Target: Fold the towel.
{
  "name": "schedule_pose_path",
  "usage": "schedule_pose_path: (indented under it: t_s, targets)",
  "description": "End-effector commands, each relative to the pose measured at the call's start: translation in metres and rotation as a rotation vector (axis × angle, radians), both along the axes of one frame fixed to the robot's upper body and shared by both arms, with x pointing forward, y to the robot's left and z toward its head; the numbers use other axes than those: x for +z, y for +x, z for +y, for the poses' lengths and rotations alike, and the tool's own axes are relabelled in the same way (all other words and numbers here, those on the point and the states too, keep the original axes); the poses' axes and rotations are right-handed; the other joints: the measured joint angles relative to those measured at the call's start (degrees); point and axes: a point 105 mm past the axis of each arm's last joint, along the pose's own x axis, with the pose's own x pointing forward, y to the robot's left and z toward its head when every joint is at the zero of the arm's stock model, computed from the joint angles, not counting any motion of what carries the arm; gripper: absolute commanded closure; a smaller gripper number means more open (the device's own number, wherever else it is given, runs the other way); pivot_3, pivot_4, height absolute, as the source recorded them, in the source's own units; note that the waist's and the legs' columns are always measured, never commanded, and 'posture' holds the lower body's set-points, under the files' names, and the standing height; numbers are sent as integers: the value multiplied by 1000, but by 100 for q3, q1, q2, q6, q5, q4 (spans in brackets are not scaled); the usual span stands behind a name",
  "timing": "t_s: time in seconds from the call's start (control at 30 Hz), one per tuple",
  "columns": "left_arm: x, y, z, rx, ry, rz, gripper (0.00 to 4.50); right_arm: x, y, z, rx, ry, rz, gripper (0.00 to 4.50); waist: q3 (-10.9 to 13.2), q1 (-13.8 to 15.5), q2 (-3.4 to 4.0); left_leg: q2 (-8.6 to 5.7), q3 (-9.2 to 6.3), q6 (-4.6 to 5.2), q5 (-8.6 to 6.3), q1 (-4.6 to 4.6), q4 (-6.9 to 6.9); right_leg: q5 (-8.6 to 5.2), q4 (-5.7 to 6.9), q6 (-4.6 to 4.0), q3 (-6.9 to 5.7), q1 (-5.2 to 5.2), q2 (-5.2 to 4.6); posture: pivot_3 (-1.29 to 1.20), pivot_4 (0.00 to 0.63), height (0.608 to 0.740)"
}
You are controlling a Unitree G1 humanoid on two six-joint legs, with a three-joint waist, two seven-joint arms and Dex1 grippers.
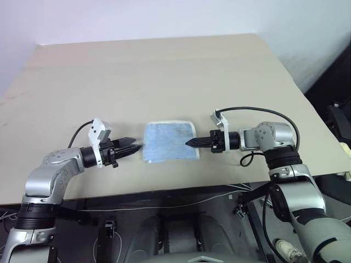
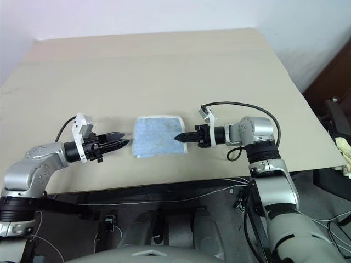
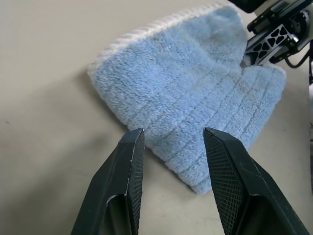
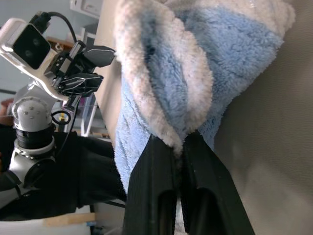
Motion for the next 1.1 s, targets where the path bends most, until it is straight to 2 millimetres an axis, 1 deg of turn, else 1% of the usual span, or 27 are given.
schedule_pose_path:
  t_s: [0.03, 0.13, 0.27, 0.33, 0.43, 0.5, 0.57, 0.63, 0.73, 0.8, 0.87, 0.9, 0.97, 1.1]
  targets:
    - [12, 2, -6, -21, 10, -50, 2504, 25, -7, 0, 19, 79, -62, 4463, 1, 40, 2, 0, 0, 0, 0, -3, -1, 0, 0, 1, 0, -3, 0, 0, 150, 740]
    - [14, 6, -8, -21, 10, -55, 2504, 51, -4, -9, -45, 150, -162, 4463, 3, 79, 5, -2, 0, 2, 1, -29, -2, 8, -1, 14, 0, -27, 0, 0, 150, 740]
    - [16, 19, -7, 6, 15, -74, 2504, 93, 3, -31, -205, 251, -329, 4463, 3, 171, 5, -5, -1, 12, 9, -94, 19, 11, 10, 18, -3, -87, 0, 0, 150, 740]
    - [18, 26, -5, 37, -9, -76, 2504, 104, 4, -41, -287, 291, -373, 4463, 3, 211, 4, -6, 0, 13, 9, -95, 17, 11, 9, 18, -3, -89, 0, 0, 150, 740]
    - [19, 28, -5, 41, -34, -68, 2504, 110, 8, -52, -411, 312, -413, 4463, 3, 216, 4, -6, 0, 14, 10, -95, 16, 11, 9, 18, -3, -89, 0, 0, 150, 740]
    - [16, 32, -4, 44, -29, -65, 2504, 121, 23, -75, -623, 385, -440, 4463, 3, 208, 4, -6, 0, 14, 10, -95, 14, 11, 10, 18, -2, -90, 0, 0, 150, 740]
    - [15, 36, -5, 47, -33, -63, 2504, 133, 34, -101, -835, 432, -512, 4463, 3, 224, 5, -6, 0, 14, 11, -94, 16, 11, 15, 18, -3, -90, 0, 0, 150, 740]
    - [14, 40, -7, 43, -38, -62, 2504, 137, 43, -122, -981, 436, -525, 4463, 4, 237, 7, -8, 0, 14, 12, -95, 20, 11, 17, 19, -5, -90, 1, 0, 150, 740]
    - [11, 44, -12, 33, -41, -63, 2504, 143, 54, -149, -1142, 451, -543, 4463, 4, 225, 7, -12, 7, 15, 13, -95, 22, 11, 17, 19, -8, -88, -1, 0, 150, 740]
    - [10, 46, -14, 29, -41, -65, 2504, 142, 63, -172, -1272, 439, -545, 4463, 4, 213, 7, -11, 10, 16, 14, -93, 23, 11, 19, 19, -7, -88, 1, 0, 150, 740]
    - [9, 46, -16, 27, -43, -67, 2504, 136, 70, -193, -1386, 423, -524, 4463, 4, 204, 7, -10, 12, 16, 14, -92, 21, 11, 22, 19, -6, -89, 3, 0, 150, 740]
    - [8, 47, -15, 27, -43, -68, 2504, 130, 73, -201, -1422, 410, -505, 4463, 4, 202, 7, -8, 13, 16, 15, -92, 21, 11, 23, 19, -6, -89, 5, 0, 150, 740]
    - [6, 47, -14, 29, -39, -69, 2504, 118, 75, -209, -1460, 382, -474, 4463, 4, 196, 8, -6, 13, 16, 15, -92, 20, 11, 24, 19, -6, -89, 7, 0, 150, 740]
    - [4, 46, -11, 42, -35, -69, 2504, 87, 72, -217, -1496, 323, -394, 4463, 4, 194, 8, -6, 17, 18, 16, -91, 23, 11, 28, 19, -1, -89, 7, 0, 150, 740]
